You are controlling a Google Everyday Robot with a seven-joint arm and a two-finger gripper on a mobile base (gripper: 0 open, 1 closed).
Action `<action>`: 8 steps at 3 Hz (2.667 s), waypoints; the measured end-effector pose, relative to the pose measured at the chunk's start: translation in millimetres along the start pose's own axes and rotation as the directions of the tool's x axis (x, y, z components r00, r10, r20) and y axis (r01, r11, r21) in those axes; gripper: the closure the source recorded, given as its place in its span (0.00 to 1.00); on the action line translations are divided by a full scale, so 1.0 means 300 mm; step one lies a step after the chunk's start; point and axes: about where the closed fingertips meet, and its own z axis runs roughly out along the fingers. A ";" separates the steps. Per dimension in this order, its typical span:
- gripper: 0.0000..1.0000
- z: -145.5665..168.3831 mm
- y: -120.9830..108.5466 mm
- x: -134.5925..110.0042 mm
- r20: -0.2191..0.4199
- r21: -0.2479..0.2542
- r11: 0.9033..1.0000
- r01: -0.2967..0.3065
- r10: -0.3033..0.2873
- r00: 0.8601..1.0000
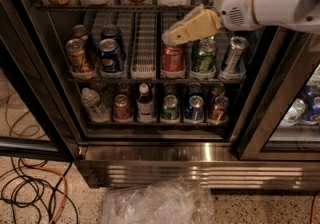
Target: Pick water bottle from top shelf of fridge
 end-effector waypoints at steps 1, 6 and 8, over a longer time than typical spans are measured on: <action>0.17 0.006 -0.025 -0.033 0.024 0.037 0.999 0.009 -0.010 1.000; 0.01 0.354 0.007 -0.092 0.151 0.021 0.998 -0.056 0.052 0.987; 0.19 0.457 -0.128 -0.170 0.206 0.112 0.993 -0.034 0.010 0.978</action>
Offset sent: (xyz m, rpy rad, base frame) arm 0.0072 0.0034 0.0094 0.0236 -0.0394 -0.0245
